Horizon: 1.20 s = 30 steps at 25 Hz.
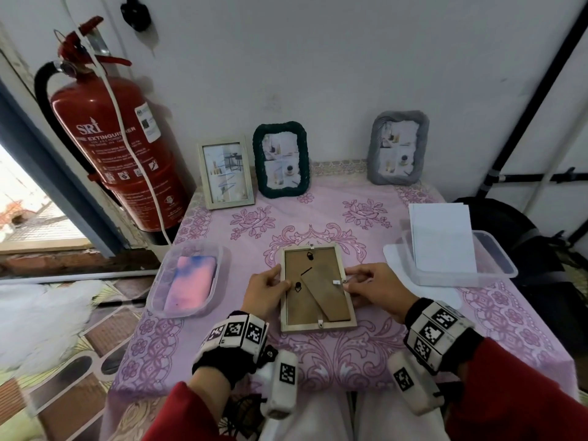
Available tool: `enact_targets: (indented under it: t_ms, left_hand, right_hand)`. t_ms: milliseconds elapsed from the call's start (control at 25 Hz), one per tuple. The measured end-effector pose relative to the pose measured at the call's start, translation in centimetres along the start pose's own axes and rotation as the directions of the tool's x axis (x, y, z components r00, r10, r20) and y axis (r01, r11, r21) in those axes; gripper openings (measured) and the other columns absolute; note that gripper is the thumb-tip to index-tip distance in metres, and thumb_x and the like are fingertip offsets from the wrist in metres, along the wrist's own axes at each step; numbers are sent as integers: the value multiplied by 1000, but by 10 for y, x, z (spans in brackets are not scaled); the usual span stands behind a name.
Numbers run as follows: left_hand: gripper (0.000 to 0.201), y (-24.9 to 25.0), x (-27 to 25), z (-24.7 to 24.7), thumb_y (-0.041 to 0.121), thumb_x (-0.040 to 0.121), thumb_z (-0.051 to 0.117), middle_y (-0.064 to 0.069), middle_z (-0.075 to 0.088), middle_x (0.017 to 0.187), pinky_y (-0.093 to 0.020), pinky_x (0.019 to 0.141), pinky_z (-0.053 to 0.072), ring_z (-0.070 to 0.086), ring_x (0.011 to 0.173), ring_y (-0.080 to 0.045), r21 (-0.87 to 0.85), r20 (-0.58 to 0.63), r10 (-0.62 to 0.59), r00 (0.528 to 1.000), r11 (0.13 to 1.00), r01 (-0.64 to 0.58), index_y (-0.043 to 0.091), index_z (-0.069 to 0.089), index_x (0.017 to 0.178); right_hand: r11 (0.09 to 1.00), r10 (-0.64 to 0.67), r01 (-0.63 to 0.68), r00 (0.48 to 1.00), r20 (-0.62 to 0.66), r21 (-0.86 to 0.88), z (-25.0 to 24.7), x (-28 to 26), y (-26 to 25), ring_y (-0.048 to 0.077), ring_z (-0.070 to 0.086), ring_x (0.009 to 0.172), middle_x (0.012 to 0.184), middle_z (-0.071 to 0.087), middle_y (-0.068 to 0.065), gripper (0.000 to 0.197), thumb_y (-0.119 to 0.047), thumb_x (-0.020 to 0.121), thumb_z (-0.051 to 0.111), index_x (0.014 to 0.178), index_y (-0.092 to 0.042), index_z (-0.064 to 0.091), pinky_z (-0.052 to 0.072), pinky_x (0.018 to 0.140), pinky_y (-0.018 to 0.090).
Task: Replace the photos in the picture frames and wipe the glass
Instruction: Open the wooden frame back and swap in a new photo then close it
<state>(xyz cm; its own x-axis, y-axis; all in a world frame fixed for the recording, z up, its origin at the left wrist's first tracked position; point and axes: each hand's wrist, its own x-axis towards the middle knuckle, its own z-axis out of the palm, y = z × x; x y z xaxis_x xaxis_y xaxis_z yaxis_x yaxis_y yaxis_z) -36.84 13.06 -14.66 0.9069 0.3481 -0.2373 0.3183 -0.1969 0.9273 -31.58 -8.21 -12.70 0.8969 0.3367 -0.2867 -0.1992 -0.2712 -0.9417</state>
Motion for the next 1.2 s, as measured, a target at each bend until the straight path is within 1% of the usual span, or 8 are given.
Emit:
enact_targets:
  t_ms: [200, 360, 480, 640, 760, 880, 1000, 1200]
  left_hand:
    - [56, -3, 4, -1, 14, 84, 66, -16, 64, 119, -43, 102, 45, 59, 112, -25, -9, -20, -44, 999, 999, 44, 1, 45, 134]
    - [52, -4, 4, 0, 16, 81, 69, -8, 68, 104, -39, 99, 48, 63, 100, -18, 34, -57, -32, 998, 999, 34, 5, 52, 130]
    - [49, -3, 4, 2, 15, 79, 69, -1, 66, 87, -34, 96, 49, 60, 87, -12, 69, -93, -32, 995, 997, 39, 8, 56, 126]
    - [55, -2, 8, 0, 8, 77, 70, -14, 68, 104, -42, 100, 47, 62, 103, -22, -8, -36, -83, 996, 997, 83, 3, 52, 129]
    - [57, -3, 10, -1, 5, 77, 69, -12, 63, 86, -44, 96, 50, 59, 84, -20, -28, -2, -99, 995, 995, 99, 3, 50, 131]
    - [57, -5, 12, -3, 3, 77, 69, -12, 58, 78, -47, 96, 49, 56, 78, -20, -20, 32, -90, 995, 996, 91, 3, 51, 131]
    - [55, -9, 14, -6, 2, 78, 67, -9, 53, 70, -40, 97, 47, 51, 76, -17, 33, 67, -53, 996, 998, 51, 3, 51, 131]
    - [55, -11, 15, -10, 3, 80, 67, 1, 49, 64, -27, 82, 42, 47, 73, -15, 131, 103, 2, 995, 991, -16, 3, 48, 132]
  right_hand:
    - [998, 58, -58, 996, -61, 4, 3, 7, -5, 19, 62, 59, 76, 63, 12, 30, -15, 84, 67, 108, 0, 59, 56, 49, 30]
    - [964, -4, -33, 991, -137, -265, 8, 10, -5, 15, 58, 60, 77, 57, 4, 29, -29, 80, 70, 94, -9, 53, 47, 46, 23]
    - [948, -17, -27, 991, -134, -319, 11, 11, -5, 15, 58, 58, 71, 54, 0, 35, -32, 79, 71, 96, -9, 50, 44, 42, 21]
    - [955, -1, -45, 988, -155, -293, 14, 12, -5, 17, 59, 59, 70, 56, 0, 32, -28, 77, 72, 91, -12, 49, 51, 45, 26]
    - [944, -8, -51, 984, -178, -326, 16, 13, -5, 24, 63, 75, 80, 61, 4, 32, -33, 76, 71, 87, -15, 47, 58, 66, 40]
    - [953, 15, -64, 986, -167, -296, 17, 13, -6, 30, 62, 81, 84, 62, 10, 30, -26, 76, 71, 85, -15, 45, 56, 76, 45]
    - [975, 68, -96, 988, -140, -201, 17, 14, -10, 24, 55, 65, 73, 57, 8, 29, -12, 74, 69, 82, -16, 42, 54, 66, 39]
    - [984, 114, -125, 990, -88, -125, 16, 13, -13, 18, 50, 54, 66, 53, 6, 31, 0, 74, 64, 89, -14, 40, 47, 55, 29]
